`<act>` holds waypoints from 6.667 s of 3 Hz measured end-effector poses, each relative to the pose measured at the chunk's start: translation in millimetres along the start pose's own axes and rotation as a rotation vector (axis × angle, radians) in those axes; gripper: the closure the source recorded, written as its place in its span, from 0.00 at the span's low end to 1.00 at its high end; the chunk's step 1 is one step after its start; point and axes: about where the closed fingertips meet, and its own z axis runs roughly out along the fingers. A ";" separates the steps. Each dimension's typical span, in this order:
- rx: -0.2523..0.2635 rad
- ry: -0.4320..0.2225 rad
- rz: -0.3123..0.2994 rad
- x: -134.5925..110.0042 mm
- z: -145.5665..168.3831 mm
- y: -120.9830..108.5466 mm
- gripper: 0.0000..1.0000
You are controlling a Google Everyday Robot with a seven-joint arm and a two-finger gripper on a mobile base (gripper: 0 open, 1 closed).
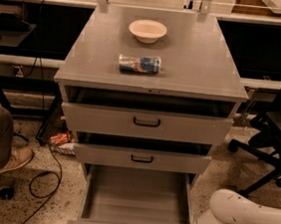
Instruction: Close bottom drawer
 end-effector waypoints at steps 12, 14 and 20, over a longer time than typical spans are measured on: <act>0.164 -0.166 0.107 -1.9 138.1 -239.5 1.00; 0.171 -0.171 0.105 -4.4 139.4 -241.9 1.00; 0.262 -0.268 0.078 -33.6 142.7 -283.5 1.00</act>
Offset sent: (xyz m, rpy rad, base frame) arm 0.0730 -0.0481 -0.1313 0.0187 -0.0046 -0.1051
